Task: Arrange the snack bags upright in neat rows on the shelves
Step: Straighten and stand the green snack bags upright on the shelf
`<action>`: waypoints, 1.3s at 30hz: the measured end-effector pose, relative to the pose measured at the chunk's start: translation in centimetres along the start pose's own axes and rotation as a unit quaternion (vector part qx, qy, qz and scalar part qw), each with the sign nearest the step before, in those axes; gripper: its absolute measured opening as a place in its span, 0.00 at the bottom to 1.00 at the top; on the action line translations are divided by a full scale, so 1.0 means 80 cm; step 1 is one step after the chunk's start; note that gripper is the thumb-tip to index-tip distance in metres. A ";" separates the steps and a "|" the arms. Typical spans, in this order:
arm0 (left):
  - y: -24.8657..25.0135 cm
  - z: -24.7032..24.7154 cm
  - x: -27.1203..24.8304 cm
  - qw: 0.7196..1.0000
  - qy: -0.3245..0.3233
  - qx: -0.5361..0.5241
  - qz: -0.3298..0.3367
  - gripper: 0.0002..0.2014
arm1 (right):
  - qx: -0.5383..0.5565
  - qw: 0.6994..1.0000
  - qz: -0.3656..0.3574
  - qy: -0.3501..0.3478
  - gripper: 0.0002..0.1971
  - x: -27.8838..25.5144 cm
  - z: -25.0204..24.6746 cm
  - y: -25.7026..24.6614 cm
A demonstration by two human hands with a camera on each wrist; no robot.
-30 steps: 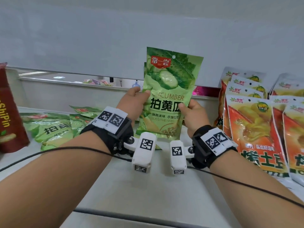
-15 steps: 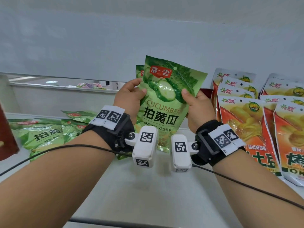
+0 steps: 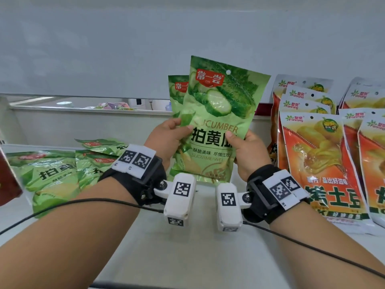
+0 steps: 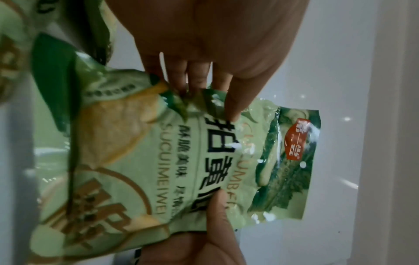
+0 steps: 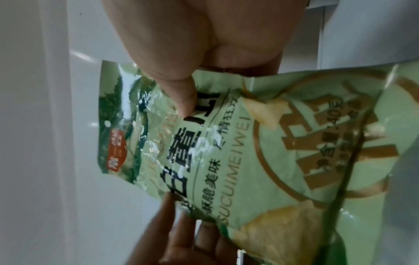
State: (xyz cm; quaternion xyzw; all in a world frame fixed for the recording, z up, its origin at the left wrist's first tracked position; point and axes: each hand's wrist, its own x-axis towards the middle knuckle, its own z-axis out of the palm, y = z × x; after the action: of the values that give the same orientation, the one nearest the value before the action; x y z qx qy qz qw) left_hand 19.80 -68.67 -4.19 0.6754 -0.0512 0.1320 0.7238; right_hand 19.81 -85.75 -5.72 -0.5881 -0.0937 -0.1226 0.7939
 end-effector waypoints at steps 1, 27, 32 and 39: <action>-0.006 0.001 -0.002 1.000 -0.011 0.014 -0.010 0.06 | 0.005 1.000 0.000 0.001 0.07 0.001 -0.003 -0.001; -0.047 -0.003 -0.021 0.998 0.017 -0.040 -0.043 0.06 | -0.056 0.995 0.074 0.020 0.12 0.000 -0.017 0.016; -0.045 -0.001 -0.022 0.997 0.043 -0.042 -0.048 0.15 | -0.093 0.987 0.120 -0.047 0.04 -0.003 -0.022 0.016; -0.042 -0.001 -0.021 0.996 0.002 -0.059 -0.074 0.10 | -0.116 0.979 0.131 -0.106 0.20 -0.010 -0.016 0.016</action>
State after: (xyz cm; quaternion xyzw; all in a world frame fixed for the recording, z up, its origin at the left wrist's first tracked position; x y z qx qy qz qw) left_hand 19.08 -68.93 -7.82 0.6331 -0.0075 0.0761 0.7703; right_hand 19.46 -86.53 -7.45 -0.6934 -0.0845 0.0356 0.7147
